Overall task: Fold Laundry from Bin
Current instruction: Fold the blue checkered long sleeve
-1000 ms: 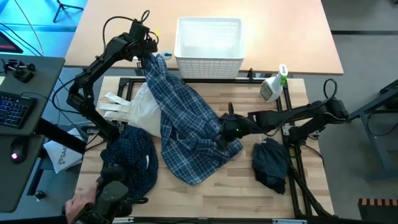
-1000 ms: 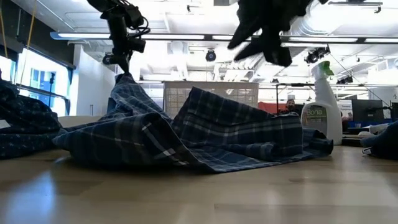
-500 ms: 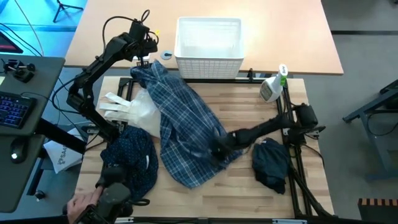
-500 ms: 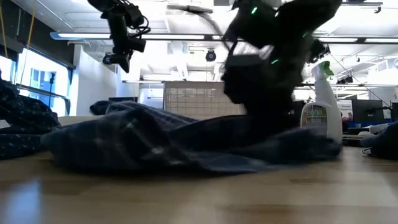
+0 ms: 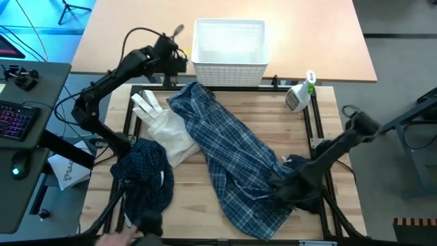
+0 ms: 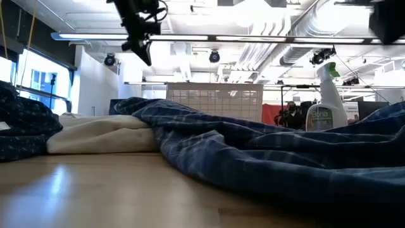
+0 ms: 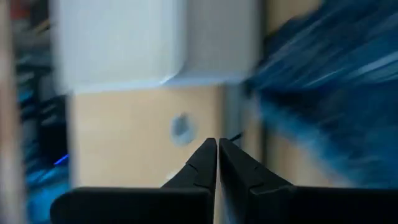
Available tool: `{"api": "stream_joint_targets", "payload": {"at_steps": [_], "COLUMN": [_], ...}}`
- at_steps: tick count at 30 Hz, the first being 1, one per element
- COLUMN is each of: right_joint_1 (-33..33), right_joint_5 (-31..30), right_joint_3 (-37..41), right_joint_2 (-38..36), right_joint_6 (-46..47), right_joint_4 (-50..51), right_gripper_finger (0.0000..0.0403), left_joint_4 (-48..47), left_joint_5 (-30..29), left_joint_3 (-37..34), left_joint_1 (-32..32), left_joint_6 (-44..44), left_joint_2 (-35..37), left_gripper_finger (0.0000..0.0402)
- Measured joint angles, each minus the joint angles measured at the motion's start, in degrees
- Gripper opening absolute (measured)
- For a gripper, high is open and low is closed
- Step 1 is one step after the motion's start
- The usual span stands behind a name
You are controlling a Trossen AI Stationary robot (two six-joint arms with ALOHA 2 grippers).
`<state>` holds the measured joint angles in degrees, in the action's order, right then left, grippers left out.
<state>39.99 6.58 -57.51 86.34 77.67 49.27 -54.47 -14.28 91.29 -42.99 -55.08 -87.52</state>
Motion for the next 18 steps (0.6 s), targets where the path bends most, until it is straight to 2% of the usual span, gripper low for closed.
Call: {"api": "stream_joint_targets", "payload": {"at_steps": [5, 7, 9, 11, 15, 18], "right_joint_1": [0.77, -1.05, -4.29, -8.75, -18.98, -26.18], "right_joint_5": [-17.58, -24.13, -28.40, -30.53, -31.37, -29.05], "right_joint_3": [-0.59, -0.50, -0.46, -0.48, -0.44, -0.44], "right_joint_2": [-10.66, -12.22, -12.48, -11.69, -6.43, -1.57], "right_joint_6": [10.58, 11.16, 9.30, 6.15, -1.45, -10.26], "right_joint_4": [-2.96, -2.81, -3.54, -4.39, -6.36, -12.05], "right_gripper_finger": [0.0116, 0.0140, 0.0163, 0.0182, 0.0200, 0.0199], "left_joint_4": [-10.89, -13.92, -14.22, -11.23, -4.81, -5.12], "left_joint_5": [12.85, 18.17, 20.98, 21.37, 22.05, 22.34], "left_joint_3": [0.00, -0.33, -1.22, -2.70, -4.88, -5.38], "left_joint_1": [6.46, 9.63, 13.37, 16.92, 21.74, 24.15], "left_joint_6": [9.83, 10.88, 10.23, 11.74, 20.20, 22.31], "left_joint_2": [0.50, 0.49, 0.50, 0.39, -2.18, -6.03], "left_gripper_finger": [0.0013, 0.0023, 0.0036, 0.0051, 0.0090, 0.0114]}}
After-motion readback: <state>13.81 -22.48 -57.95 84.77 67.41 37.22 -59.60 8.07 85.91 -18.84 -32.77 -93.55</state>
